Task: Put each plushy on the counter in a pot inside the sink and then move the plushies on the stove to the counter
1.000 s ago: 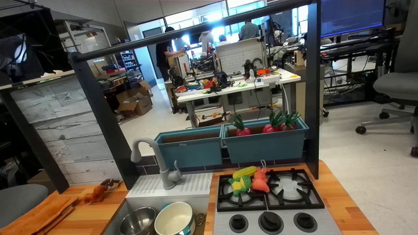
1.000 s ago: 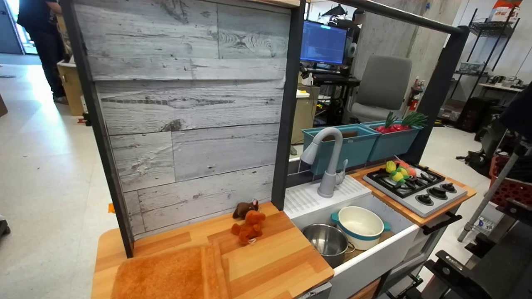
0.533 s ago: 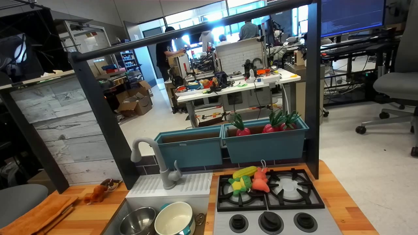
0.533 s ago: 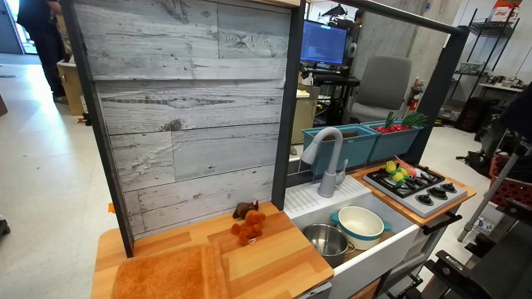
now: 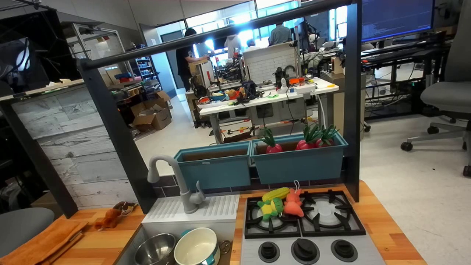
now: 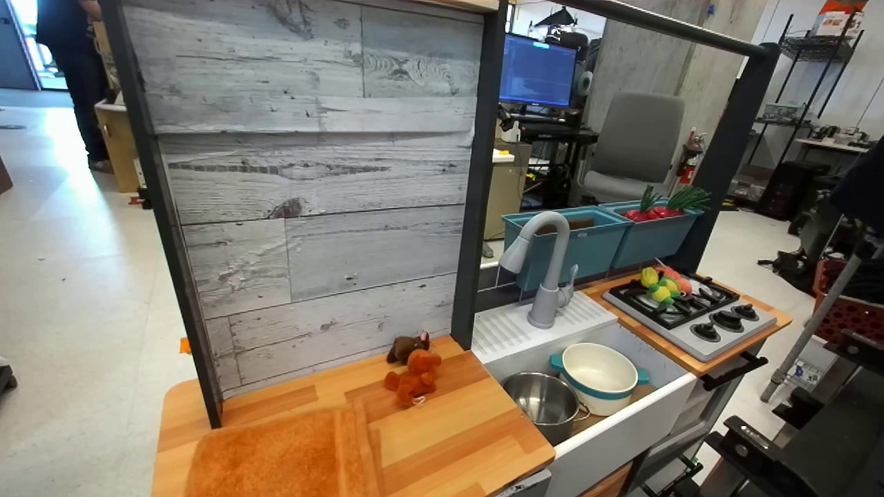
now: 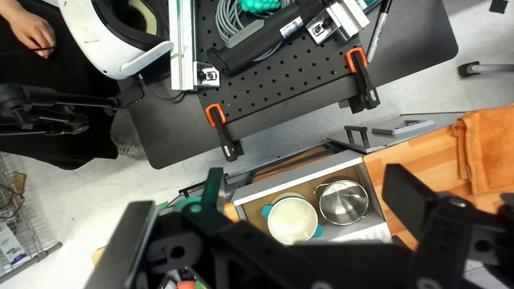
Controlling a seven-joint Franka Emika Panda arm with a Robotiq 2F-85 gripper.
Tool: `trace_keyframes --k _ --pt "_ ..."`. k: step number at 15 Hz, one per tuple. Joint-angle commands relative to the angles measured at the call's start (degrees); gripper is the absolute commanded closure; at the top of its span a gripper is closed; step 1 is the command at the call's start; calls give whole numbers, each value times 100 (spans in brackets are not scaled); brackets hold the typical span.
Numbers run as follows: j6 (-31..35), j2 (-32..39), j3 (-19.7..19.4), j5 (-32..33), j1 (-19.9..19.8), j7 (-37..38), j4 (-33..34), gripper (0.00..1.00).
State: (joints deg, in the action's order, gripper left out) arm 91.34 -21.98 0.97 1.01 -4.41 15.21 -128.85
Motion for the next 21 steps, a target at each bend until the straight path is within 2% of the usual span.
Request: trace_keyframes --k 1,7,11,12,17,19,21 --pt "1112 -463 16 -205 65 181 -660 0" --pt "3873 -687 370 -1181 622 79 -2005 0" --pt "5781 -126 498 -1677 1026 -17 -2182 0" --pt "5114 -344 513 -1409 917 95 -2160 0" --pt "5229 -253 521 -1416 937 96 -2178 0" --pt "5845 -77 724 -1278 870 347 -2278 0" --pt "6626 518 1078 -1106 734 919 -2152 0"
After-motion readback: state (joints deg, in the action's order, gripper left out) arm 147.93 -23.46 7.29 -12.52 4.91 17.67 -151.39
